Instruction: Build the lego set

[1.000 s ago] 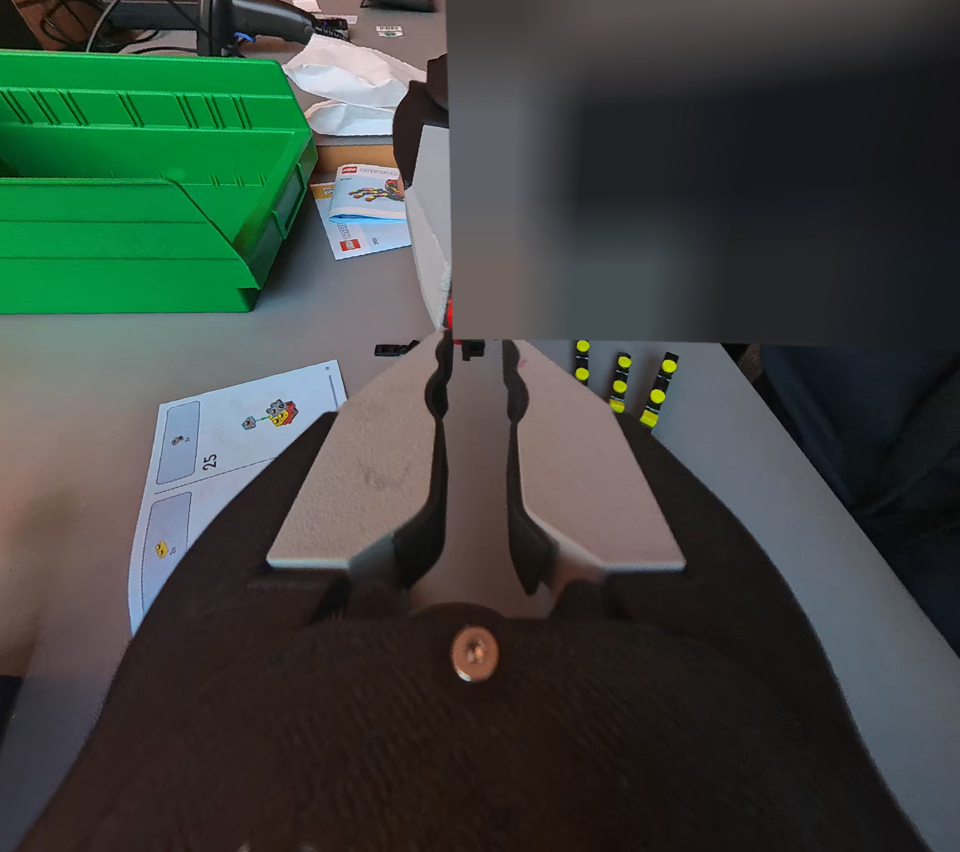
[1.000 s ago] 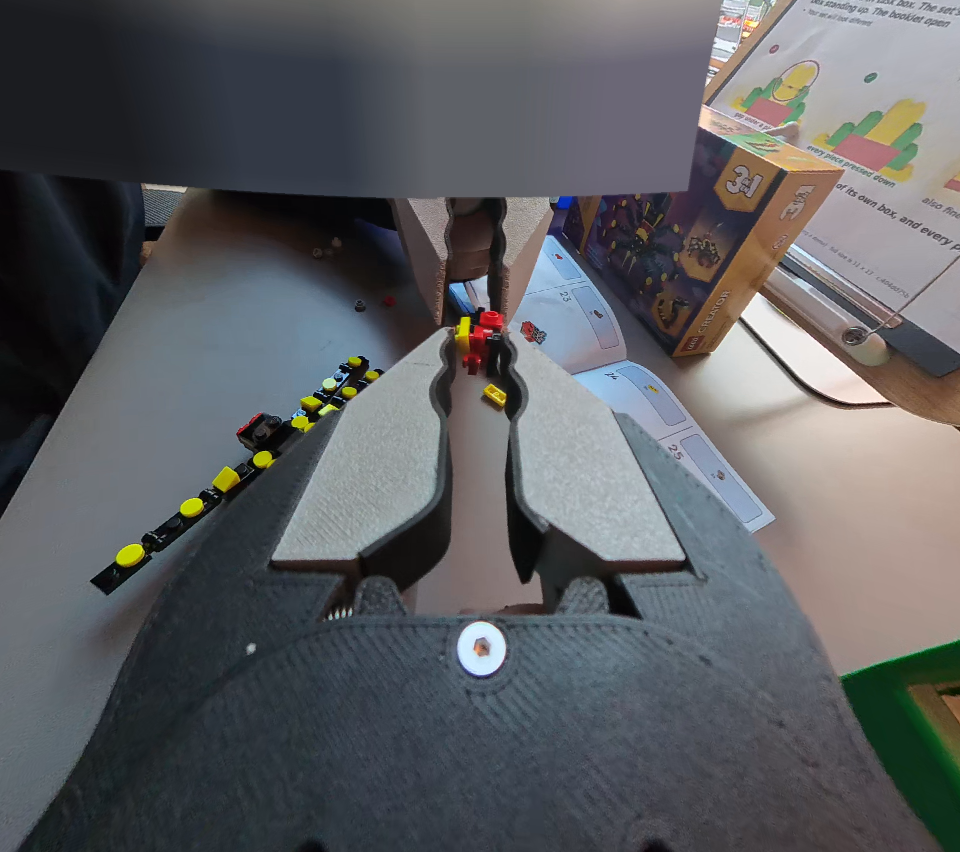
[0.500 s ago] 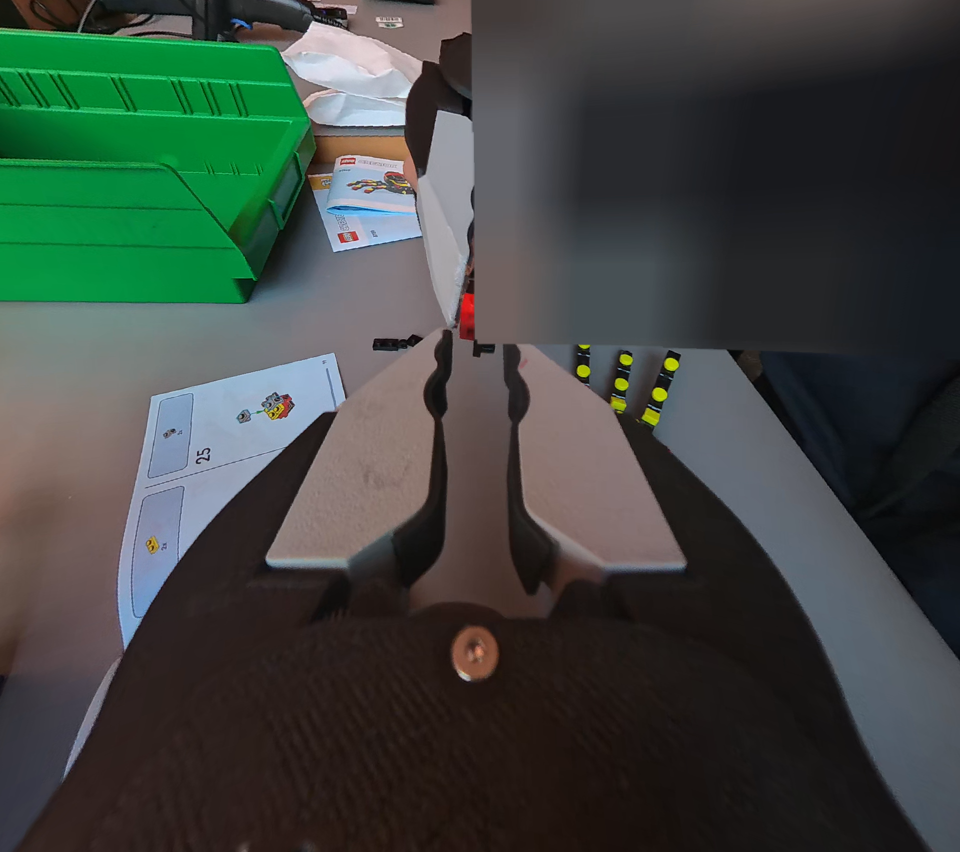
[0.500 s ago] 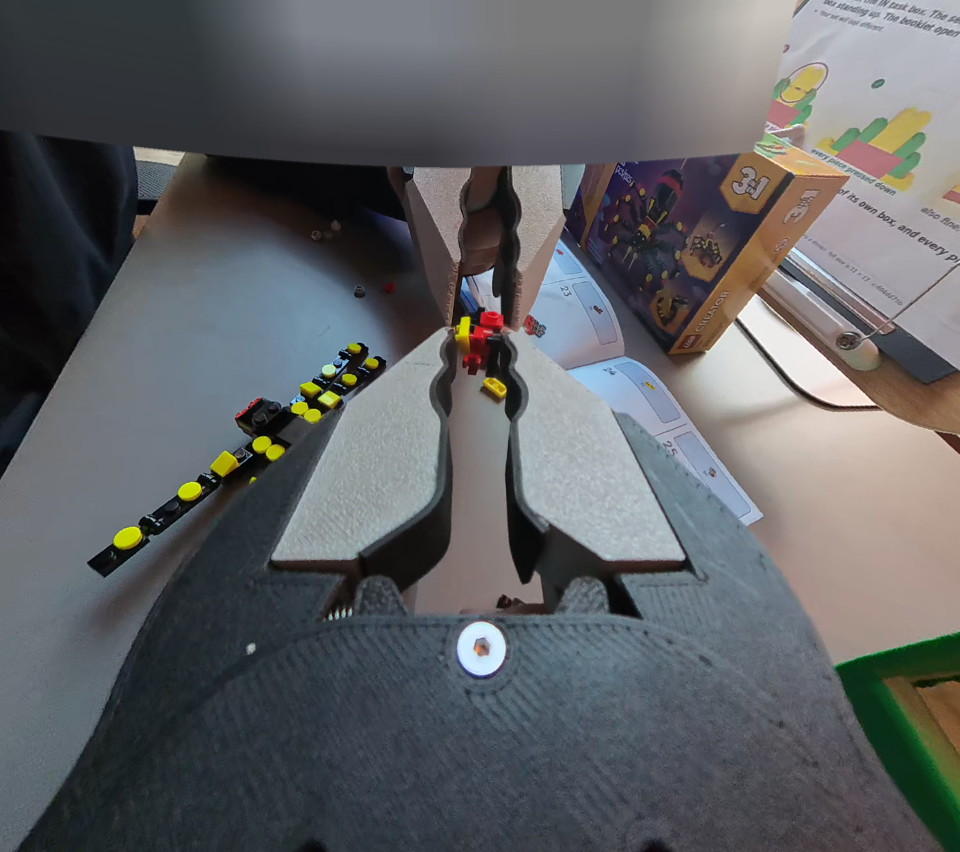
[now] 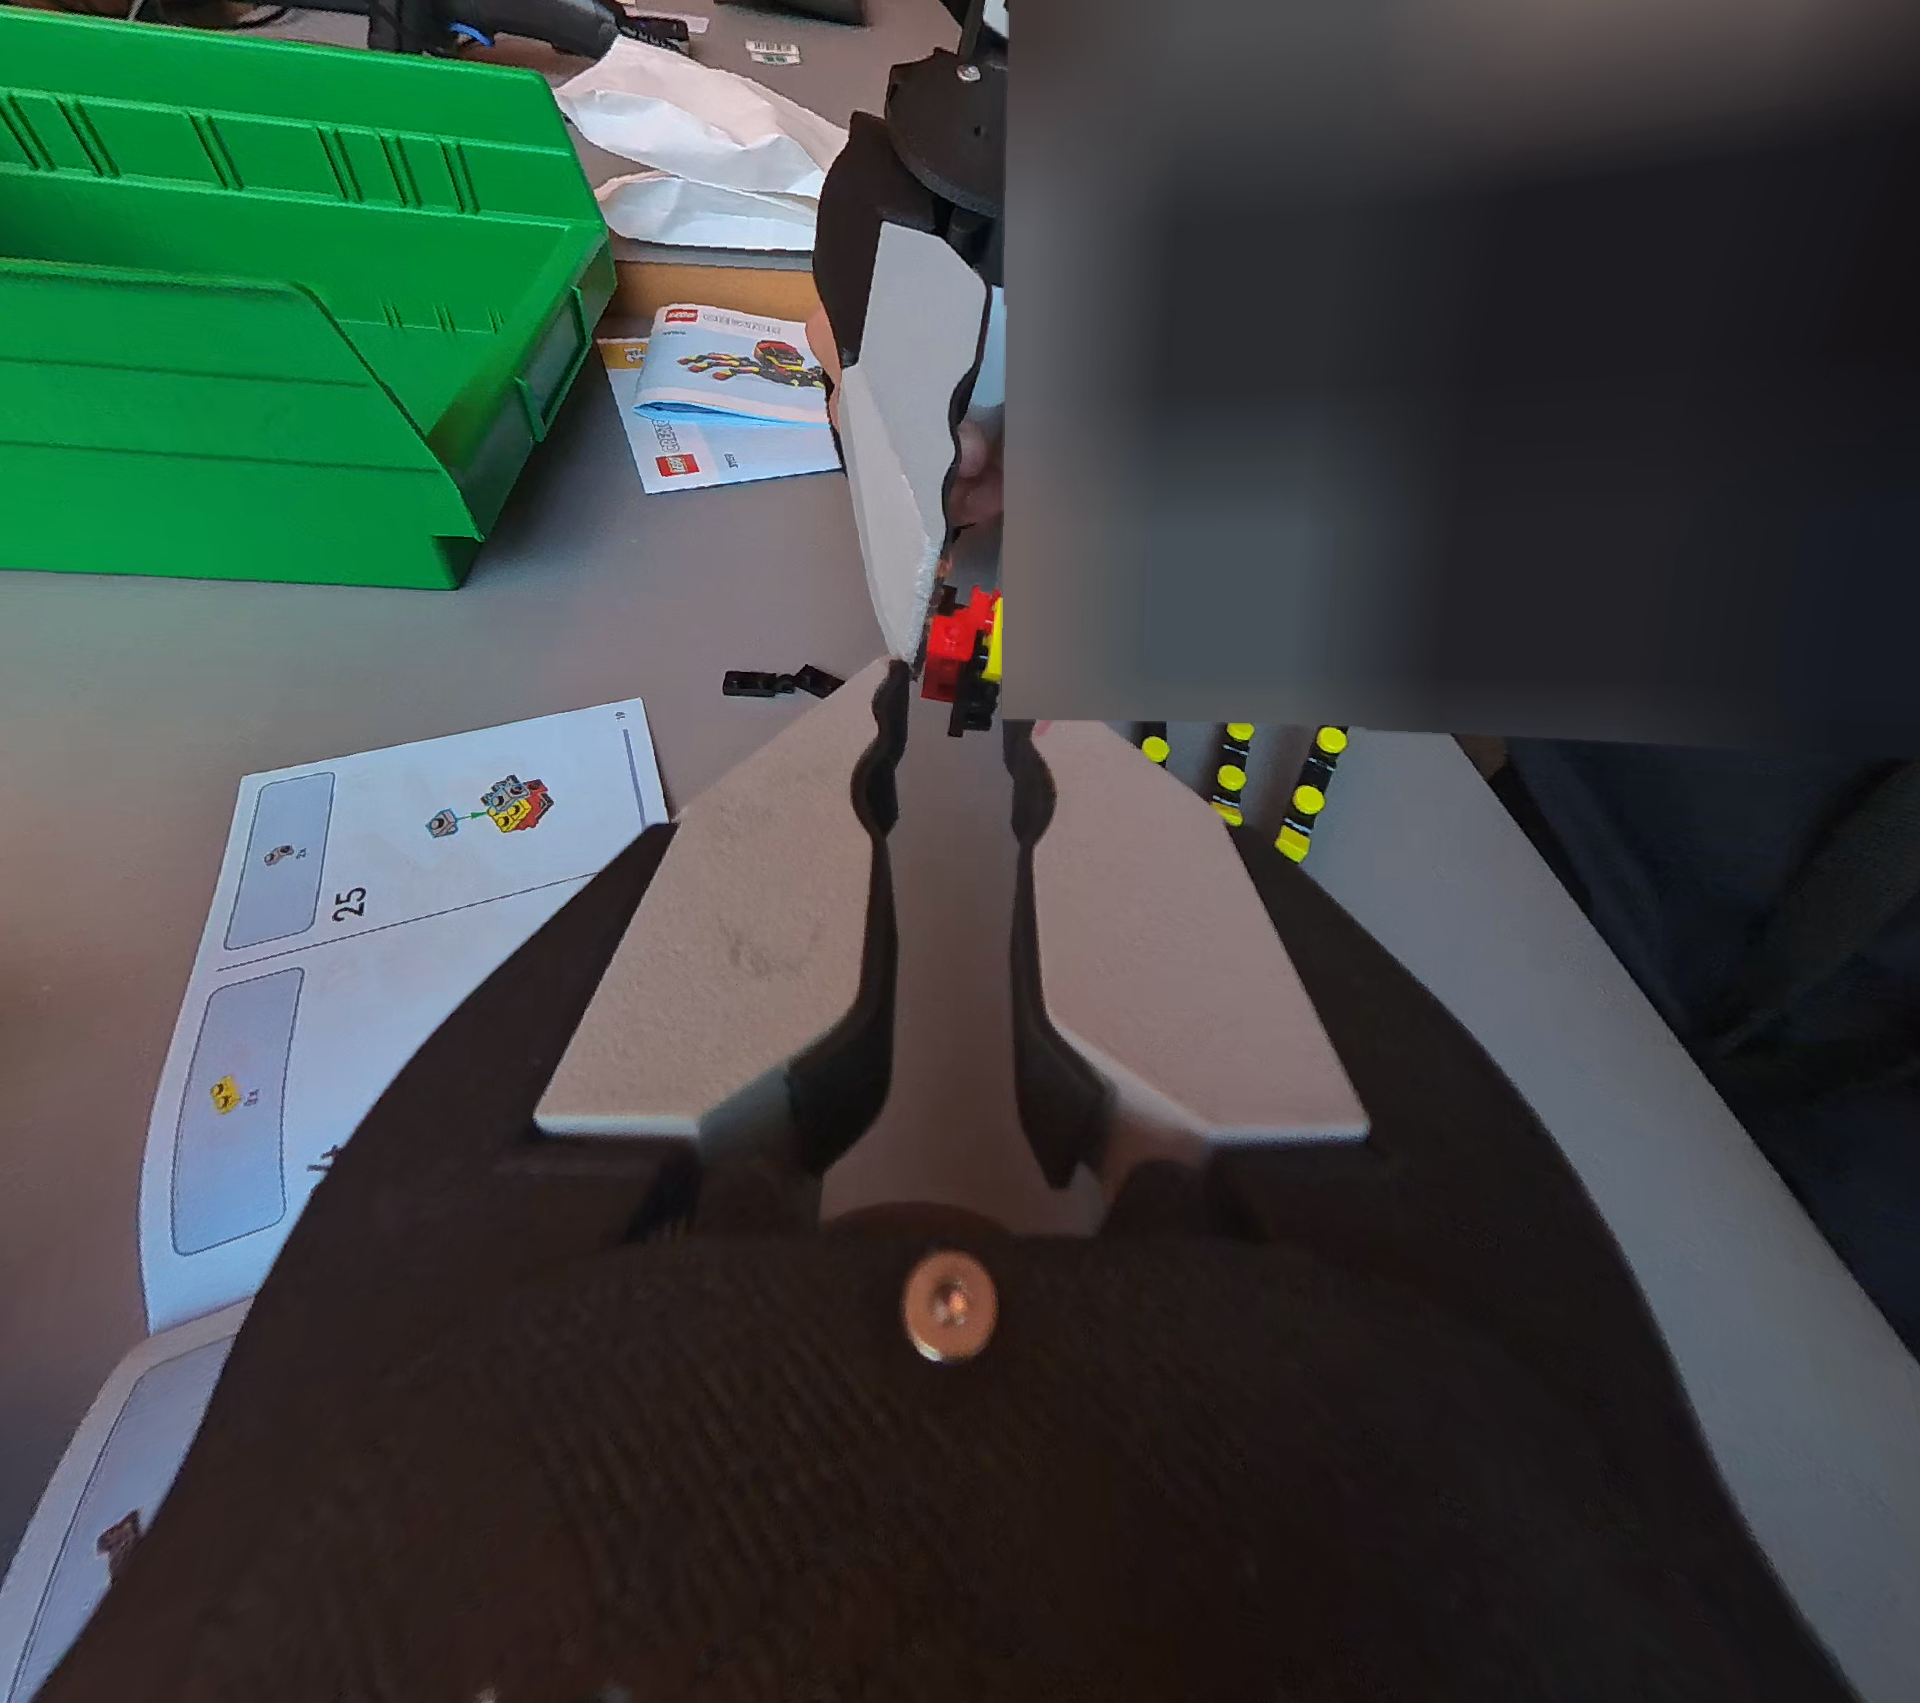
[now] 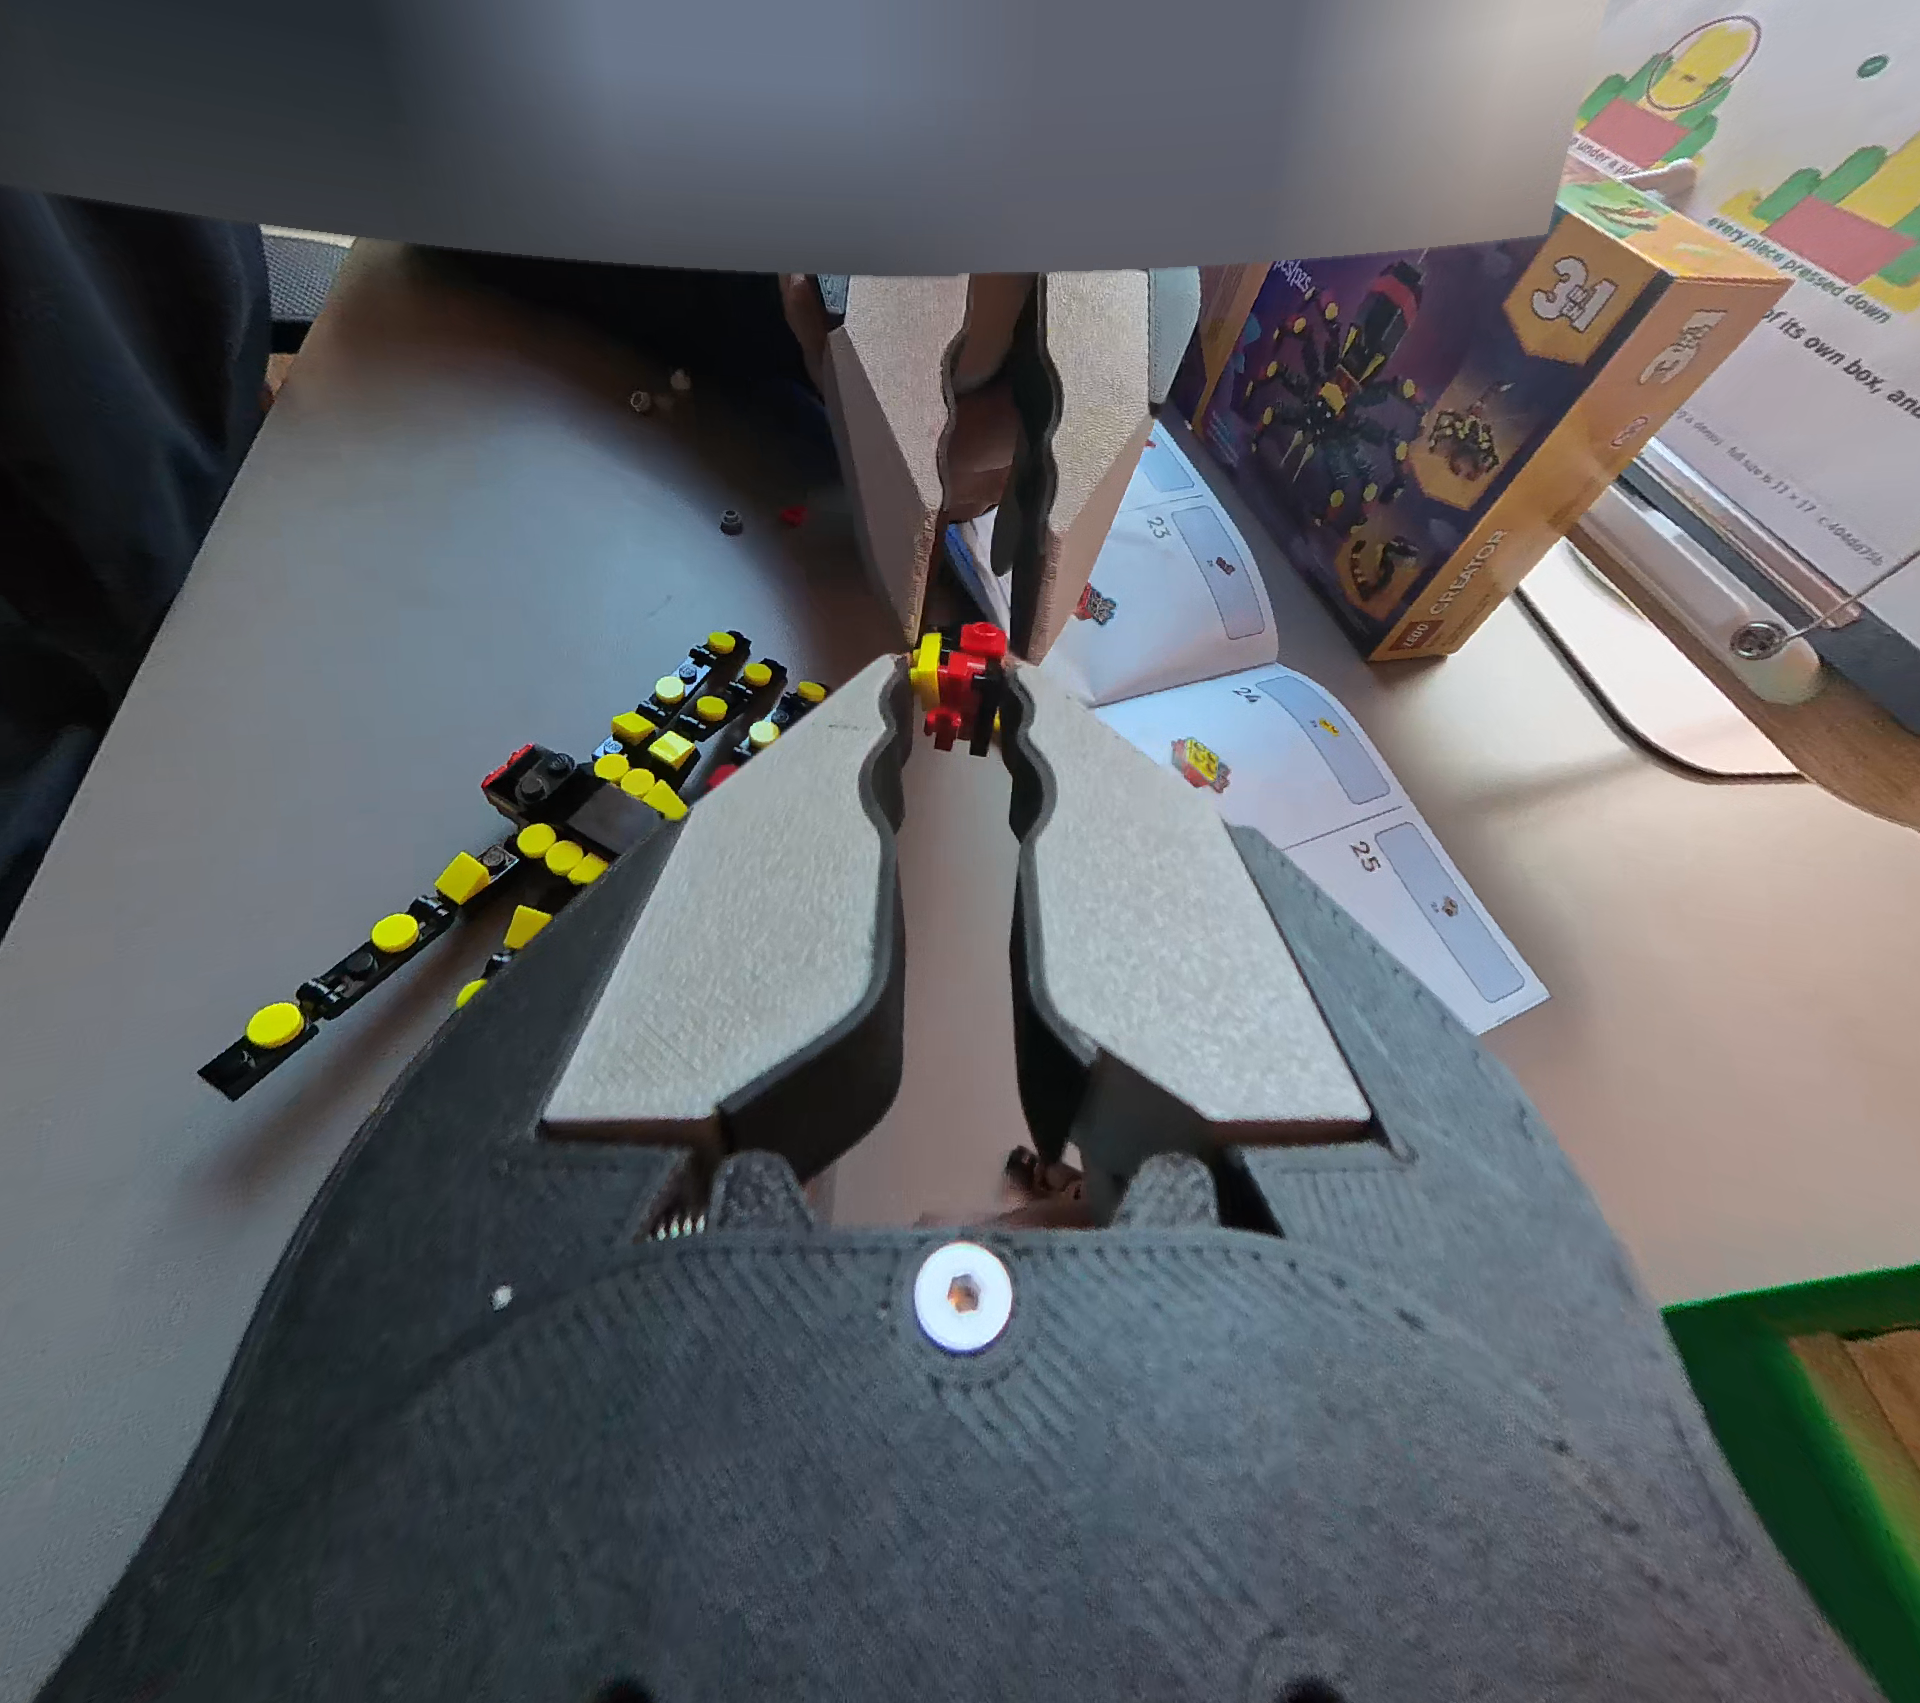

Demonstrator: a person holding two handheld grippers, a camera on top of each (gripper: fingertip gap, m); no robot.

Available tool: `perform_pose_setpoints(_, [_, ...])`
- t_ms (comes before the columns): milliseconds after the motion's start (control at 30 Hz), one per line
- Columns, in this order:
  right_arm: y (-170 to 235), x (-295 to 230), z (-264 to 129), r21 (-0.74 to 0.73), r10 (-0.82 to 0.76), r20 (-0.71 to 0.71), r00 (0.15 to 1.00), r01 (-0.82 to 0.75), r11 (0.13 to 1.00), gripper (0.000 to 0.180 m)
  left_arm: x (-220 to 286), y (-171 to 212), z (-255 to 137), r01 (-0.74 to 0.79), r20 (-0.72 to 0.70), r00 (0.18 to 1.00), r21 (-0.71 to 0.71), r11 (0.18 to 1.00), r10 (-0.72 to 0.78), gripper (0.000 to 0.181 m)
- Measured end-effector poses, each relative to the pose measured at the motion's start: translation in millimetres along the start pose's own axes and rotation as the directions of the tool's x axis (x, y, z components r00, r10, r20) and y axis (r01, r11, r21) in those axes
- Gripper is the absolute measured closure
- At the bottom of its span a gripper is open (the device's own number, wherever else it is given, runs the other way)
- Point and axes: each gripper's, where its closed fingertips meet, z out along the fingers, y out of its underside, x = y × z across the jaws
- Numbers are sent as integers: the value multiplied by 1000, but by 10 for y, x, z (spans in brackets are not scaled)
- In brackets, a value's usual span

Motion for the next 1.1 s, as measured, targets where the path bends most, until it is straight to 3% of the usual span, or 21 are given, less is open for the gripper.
perform_pose_setpoints(267, [67, 3, 14, -26, 14, -5, 1000, -14, 1000, 167, -21, 69, 30, -19, 35, 999, -6, 1000, 20, 167])
perform_pose_setpoints(467, [12, 4, 23, -8, -37, -36, 999, 37, 999, 166, 50, 44, -10, 37, -48, 998, 10, 999, -36, 178])
perform_pose_setpoints(733, [75, 46, 22, -43, -68, -73, 995, 65, 997, 166, -19, 86, 21, 38, -10, 999, -1, 999, -38, 175])
perform_pose_setpoints(833, [60, 24, 14, -39, -85, -64, 994, 82, 996, 166, -77, 84, 14, 39, 21, 999, 7, 999, -39, 159])
perform_pose_setpoints(1100, [67, -5, 18, -25, -50, -26, 998, 50, 998, 166, -9, 76, 26, -23, 17, 1000, 31, 999, 23, 167])
